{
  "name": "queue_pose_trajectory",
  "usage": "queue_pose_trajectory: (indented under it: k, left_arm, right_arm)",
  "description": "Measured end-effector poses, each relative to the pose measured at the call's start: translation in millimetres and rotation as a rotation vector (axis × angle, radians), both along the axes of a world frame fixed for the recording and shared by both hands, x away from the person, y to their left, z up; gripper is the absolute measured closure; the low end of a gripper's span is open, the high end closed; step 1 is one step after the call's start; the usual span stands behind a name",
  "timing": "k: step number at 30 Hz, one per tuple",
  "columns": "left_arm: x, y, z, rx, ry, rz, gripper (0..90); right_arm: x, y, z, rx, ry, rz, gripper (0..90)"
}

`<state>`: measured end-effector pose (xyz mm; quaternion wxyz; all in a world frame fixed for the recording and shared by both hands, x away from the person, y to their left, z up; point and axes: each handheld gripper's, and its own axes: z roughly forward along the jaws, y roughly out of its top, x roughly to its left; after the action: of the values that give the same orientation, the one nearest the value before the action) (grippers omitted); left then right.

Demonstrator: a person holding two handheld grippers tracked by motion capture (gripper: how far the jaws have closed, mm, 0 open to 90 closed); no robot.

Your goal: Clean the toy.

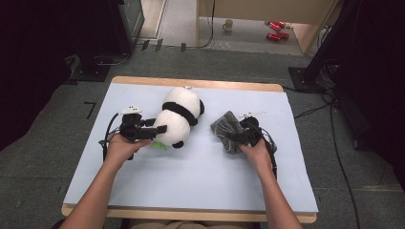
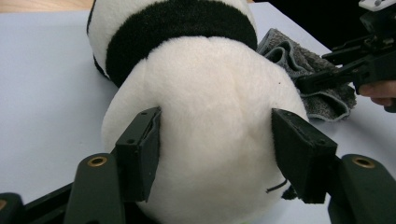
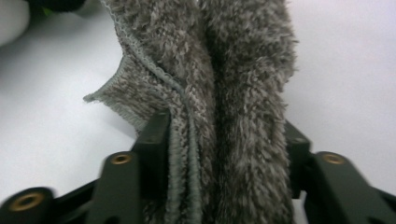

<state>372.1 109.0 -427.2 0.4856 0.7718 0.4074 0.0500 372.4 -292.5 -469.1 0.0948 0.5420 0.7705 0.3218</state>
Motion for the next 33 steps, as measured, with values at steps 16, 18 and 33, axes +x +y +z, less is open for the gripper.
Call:
queue_pose_trajectory:
  k: [16,18,33]
  left_arm:
    - [-2.6,7.9,15.4,0.033,-0.035,-0.005,34.3]
    - [-1.7,13.8,16.9,0.022,-0.033,0.012,34.4]
    - [2.6,50.7,3.6,0.153,-0.057,0.065,36.5]
  right_arm:
    - [-6.2,-27.1,27.6,0.073,-0.092,-0.003,27.1]
    - [-6.9,-30.9,29.0,0.067,-0.101,-0.006,27.3]
    - [-13.0,-69.9,34.1,0.053,-0.155,-0.074,33.2]
